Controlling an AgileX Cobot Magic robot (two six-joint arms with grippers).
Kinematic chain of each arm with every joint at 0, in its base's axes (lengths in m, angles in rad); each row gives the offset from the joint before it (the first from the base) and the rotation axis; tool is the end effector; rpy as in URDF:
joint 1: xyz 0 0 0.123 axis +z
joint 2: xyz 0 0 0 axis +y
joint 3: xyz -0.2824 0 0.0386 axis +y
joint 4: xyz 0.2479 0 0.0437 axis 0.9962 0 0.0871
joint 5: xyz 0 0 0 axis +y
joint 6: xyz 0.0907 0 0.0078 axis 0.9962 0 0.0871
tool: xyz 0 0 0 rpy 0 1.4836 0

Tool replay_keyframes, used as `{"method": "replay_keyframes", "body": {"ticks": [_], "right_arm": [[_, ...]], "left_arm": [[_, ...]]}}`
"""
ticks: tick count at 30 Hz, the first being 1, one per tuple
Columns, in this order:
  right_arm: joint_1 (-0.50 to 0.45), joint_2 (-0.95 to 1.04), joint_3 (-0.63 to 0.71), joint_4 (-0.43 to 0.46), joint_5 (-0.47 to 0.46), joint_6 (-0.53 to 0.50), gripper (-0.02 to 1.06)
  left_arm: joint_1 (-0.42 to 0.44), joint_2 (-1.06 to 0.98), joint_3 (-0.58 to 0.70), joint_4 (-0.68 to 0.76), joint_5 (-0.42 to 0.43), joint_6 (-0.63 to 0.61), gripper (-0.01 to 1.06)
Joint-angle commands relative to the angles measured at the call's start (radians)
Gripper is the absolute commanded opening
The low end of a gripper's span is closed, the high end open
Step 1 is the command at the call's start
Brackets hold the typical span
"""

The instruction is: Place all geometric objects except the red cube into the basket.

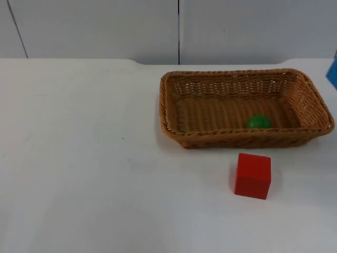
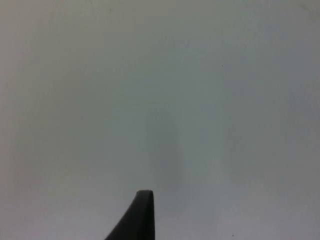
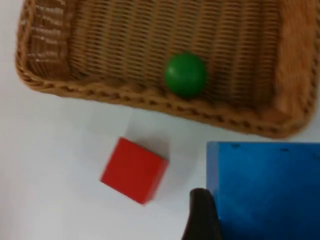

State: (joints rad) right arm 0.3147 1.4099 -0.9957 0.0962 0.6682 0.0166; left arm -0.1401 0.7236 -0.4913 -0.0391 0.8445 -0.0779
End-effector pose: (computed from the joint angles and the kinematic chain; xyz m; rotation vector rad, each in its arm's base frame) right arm 0.2711 0.0940 0.2720 -0.3089 2.5594 0.2300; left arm 0.1136 -0.0187 0.2483 0.0577 2.5641 -0.1306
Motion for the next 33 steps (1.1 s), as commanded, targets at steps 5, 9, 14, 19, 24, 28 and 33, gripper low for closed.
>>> {"method": "replay_keyframes", "body": {"ticks": [5,9,14,19,24,28,33], "right_arm": [[0.050,0.285,-0.258,0.068,0.020,-0.085,0.00],[0.110,0.428,-0.403,0.025,0.031,-0.086,0.00],[0.173,0.603,-0.587,-0.035,0.025,-0.086,0.00],[0.198,0.734,-0.693,-0.043,-0.047,-0.089,0.00],[0.206,0.807,-0.700,-0.038,-0.118,-0.080,0.01],[0.206,0.848,-0.700,-0.031,-0.097,-0.080,0.26],[0.206,0.856,-0.700,-0.028,-0.074,-0.080,0.69]], "left_arm": [[0.003,-0.005,0.001,-0.013,-0.013,0.007,1.05],[0.003,-0.005,0.001,-0.013,-0.015,0.007,1.05],[0.003,-0.005,0.001,-0.013,-0.017,0.007,1.05],[0.003,-0.005,0.001,-0.013,-0.019,0.007,1.05],[0.003,-0.005,0.001,-0.013,-0.020,0.014,1.05],[0.003,-0.005,0.001,-0.013,-0.020,0.014,1.05],[0.003,-0.005,0.001,-0.013,-0.020,0.014,1.05]]}}
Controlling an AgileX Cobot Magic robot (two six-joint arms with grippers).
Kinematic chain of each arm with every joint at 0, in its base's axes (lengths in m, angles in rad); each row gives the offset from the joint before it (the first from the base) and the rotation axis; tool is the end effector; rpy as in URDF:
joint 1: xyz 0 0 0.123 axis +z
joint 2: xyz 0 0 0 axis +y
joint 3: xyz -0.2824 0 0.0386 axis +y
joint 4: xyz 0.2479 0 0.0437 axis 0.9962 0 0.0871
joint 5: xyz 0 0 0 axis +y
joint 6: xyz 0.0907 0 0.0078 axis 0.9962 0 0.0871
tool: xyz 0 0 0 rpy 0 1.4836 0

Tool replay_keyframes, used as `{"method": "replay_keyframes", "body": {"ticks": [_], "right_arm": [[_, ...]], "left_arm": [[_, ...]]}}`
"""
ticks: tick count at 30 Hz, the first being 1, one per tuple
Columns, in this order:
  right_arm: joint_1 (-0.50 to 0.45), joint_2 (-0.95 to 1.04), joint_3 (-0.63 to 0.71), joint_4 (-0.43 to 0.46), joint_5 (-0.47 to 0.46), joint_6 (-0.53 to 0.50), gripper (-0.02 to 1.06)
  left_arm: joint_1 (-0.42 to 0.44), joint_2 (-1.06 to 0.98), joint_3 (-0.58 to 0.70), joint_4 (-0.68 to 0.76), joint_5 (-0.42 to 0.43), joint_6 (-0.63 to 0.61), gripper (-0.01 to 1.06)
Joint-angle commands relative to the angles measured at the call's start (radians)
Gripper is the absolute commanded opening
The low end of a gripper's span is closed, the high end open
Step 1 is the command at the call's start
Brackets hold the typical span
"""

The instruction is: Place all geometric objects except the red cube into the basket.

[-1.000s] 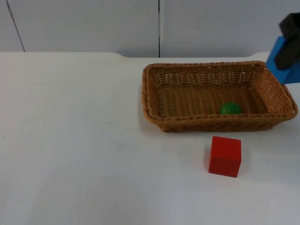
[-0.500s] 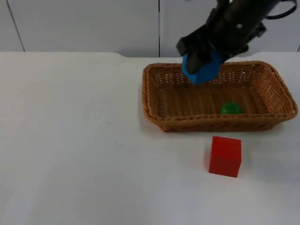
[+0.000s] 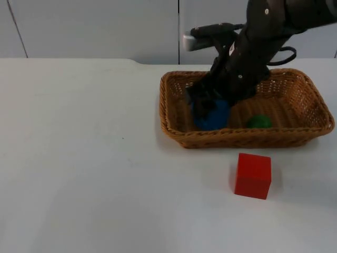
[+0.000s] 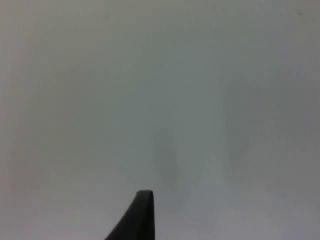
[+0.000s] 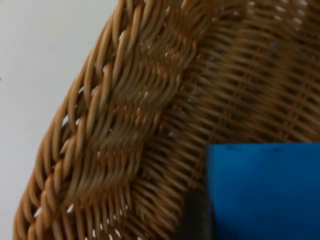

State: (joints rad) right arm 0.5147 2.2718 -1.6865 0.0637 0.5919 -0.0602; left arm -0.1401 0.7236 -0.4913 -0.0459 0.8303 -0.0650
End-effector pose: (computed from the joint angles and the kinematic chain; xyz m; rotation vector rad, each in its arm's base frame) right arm 0.4201 0.2413 0.1327 -0.7019 2.5826 0.2110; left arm 0.1146 -0.0193 0.2490 0.0695 2.5495 -0.1351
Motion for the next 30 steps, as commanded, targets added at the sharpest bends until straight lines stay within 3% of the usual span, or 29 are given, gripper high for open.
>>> {"method": "replay_keyframes", "body": {"ticks": [1,5,10,15,21,30], "right_arm": [[0.006,-0.010,-0.010,0.010,0.002,-0.004,0.76],[0.006,-0.043,-0.010,0.012,0.002,-0.004,0.85],[0.006,-0.133,-0.010,0.012,0.027,-0.004,0.85],[0.006,-0.329,-0.010,-0.012,0.168,-0.013,0.85],[0.006,-0.449,0.020,-0.010,0.198,-0.013,0.85],[0.006,-0.753,0.290,-0.008,0.130,-0.013,0.85]], "left_arm": [[0.003,-0.005,0.001,-0.006,-0.006,0.001,1.05],[0.003,-0.005,0.001,-0.006,-0.006,0.001,1.05],[0.003,-0.005,0.001,-0.006,-0.006,0.001,1.05],[0.003,-0.005,0.001,-0.006,-0.006,0.006,1.05],[0.003,-0.007,-0.001,-0.008,-0.004,0.008,1.05],[0.003,-0.158,-0.005,-0.016,-0.028,0.050,1.05]]}}
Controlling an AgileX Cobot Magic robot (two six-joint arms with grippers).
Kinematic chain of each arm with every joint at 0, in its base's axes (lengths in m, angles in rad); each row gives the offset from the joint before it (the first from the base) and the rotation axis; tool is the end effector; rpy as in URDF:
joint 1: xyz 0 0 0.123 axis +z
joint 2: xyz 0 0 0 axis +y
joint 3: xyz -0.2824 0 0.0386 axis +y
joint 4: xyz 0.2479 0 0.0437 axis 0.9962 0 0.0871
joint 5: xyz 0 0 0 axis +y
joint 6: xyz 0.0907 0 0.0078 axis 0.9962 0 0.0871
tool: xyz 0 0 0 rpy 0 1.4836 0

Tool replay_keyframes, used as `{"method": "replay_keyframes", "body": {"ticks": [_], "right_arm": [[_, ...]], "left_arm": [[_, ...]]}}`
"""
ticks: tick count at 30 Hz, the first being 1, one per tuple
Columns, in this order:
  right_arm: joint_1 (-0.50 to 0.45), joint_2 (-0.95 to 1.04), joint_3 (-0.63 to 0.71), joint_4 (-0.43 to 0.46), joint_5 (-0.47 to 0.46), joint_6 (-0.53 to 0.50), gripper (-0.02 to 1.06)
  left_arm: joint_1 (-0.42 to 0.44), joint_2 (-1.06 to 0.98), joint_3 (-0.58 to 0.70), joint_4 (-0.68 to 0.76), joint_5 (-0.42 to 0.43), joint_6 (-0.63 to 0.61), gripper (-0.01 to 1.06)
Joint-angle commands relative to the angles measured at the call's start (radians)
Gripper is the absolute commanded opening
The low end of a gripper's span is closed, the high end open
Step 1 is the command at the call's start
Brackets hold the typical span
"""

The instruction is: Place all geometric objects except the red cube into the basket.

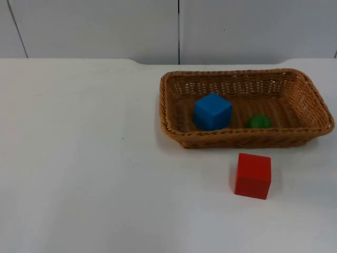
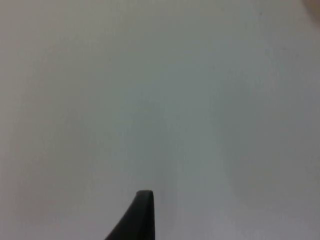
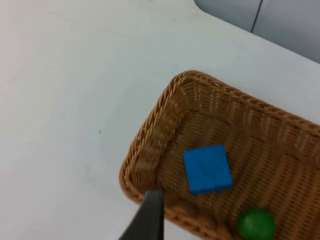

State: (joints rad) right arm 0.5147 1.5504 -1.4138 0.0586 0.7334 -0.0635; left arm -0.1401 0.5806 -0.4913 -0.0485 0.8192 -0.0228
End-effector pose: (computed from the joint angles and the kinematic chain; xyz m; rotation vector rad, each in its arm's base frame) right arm 0.3019 0.1748 0.3515 -0.6448 2.2811 0.2867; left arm 0.0964 -0.0169 0.2649 0.1175 2.3922 -0.1345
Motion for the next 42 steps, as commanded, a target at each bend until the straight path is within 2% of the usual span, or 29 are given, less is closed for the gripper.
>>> {"method": "replay_keyframes", "body": {"ticks": [1,7,8,11,16,23,25,26,30,32,42], "right_arm": [[0.006,-0.081,0.052,-0.003,-0.017,-0.009,0.85],[0.006,-0.327,0.254,0.007,-0.029,-0.007,0.85],[0.006,-0.327,0.254,0.007,-0.029,-0.007,0.85],[0.006,-0.473,0.362,0.028,-0.025,-0.007,0.85],[0.006,-0.673,0.493,0.028,-0.018,-0.007,0.85],[0.006,-0.961,0.647,0.014,-0.007,-0.007,0.85],[0.006,-1.056,0.687,0.014,0.020,-0.007,0.85],[0.006,-1.094,0.701,0.014,0.039,-0.007,0.85],[0.006,-1.208,0.725,-0.007,0.108,-0.007,0.85],[0.006,-1.281,0.737,-0.010,0.147,-0.007,0.85],[0.006,-1.519,0.781,-0.010,0.232,-0.005,0.85]], "left_arm": [[0.003,-0.048,-0.005,-0.013,-0.017,0.016,1.05],[0.003,-0.198,-0.005,-0.060,0.007,0.023,1.05],[0.003,-0.198,-0.005,-0.060,0.007,0.023,1.05],[0.003,-0.294,-0.005,-0.131,0.037,0.023,1.05],[0.003,-0.419,-0.005,-0.225,0.073,0.120,1.05],[0.003,-0.581,-0.010,-0.232,0.090,0.148,1.05],[0.003,-0.581,-0.033,-0.202,0.150,0.150,1.05],[0.003,-0.581,-0.041,-0.170,0.180,0.150,1.05],[0.003,-0.581,-0.041,-0.070,0.214,0.146,1.05],[0.003,-0.581,-0.039,-0.028,0.236,0.098,1.05],[0.003,-0.581,-0.022,-0.014,0.234,0.017,1.05]]}}
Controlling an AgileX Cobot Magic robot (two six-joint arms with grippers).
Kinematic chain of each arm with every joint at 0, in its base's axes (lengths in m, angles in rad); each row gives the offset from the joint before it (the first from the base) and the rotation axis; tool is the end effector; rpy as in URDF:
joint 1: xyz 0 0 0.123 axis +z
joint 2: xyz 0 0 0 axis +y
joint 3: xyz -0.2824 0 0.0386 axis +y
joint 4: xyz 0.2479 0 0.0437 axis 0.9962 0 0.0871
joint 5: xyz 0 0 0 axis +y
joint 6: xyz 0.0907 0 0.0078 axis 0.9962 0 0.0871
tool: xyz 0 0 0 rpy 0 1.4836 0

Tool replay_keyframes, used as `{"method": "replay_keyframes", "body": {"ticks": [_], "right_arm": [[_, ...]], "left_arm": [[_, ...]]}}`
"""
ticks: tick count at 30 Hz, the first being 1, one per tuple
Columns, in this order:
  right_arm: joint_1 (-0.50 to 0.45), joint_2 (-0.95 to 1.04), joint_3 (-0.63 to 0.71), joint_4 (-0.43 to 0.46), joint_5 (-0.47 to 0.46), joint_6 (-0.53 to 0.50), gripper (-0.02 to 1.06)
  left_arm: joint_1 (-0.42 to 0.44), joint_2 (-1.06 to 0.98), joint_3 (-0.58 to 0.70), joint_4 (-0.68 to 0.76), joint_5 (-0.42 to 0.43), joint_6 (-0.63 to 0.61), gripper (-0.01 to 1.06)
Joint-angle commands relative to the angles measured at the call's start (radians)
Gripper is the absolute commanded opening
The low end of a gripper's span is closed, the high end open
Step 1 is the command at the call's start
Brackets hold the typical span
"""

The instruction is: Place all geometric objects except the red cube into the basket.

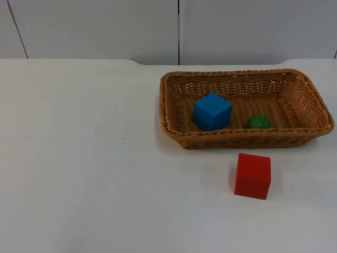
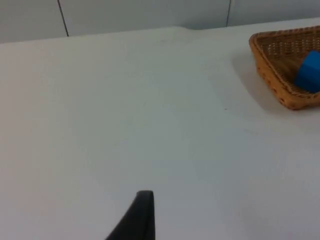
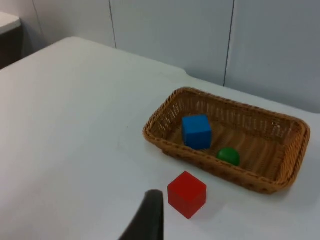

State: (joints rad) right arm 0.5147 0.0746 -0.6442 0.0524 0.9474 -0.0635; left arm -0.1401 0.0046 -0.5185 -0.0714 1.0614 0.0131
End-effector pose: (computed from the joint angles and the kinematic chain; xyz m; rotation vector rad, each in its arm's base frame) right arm -0.0075 0.0002 0.3269 -0.5361 1.7990 0.3725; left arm -0.0072 -0.0047 0.2824 0.1595 2.0267 -0.1652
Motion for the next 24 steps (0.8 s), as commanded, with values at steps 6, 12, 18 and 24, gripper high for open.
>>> {"method": "replay_keyframes", "body": {"ticks": [6,12,18,24], "right_arm": [[0.009,-0.075,0.035,-0.076,0.110,0.049,0.85],[0.007,-0.075,0.112,-0.074,0.106,0.075,0.85],[0.007,-0.075,0.127,-0.076,0.129,0.075,0.85],[0.007,-0.075,0.129,-0.076,0.131,0.075,0.85]], "left_arm": [[0.003,-0.005,0.026,0.015,0.012,-0.013,1.05],[0.003,-0.005,0.026,0.013,0.012,-0.013,1.05],[0.003,-0.005,0.026,0.011,0.012,-0.013,1.05],[0.003,-0.005,0.026,0.010,0.012,-0.007,1.05]]}}
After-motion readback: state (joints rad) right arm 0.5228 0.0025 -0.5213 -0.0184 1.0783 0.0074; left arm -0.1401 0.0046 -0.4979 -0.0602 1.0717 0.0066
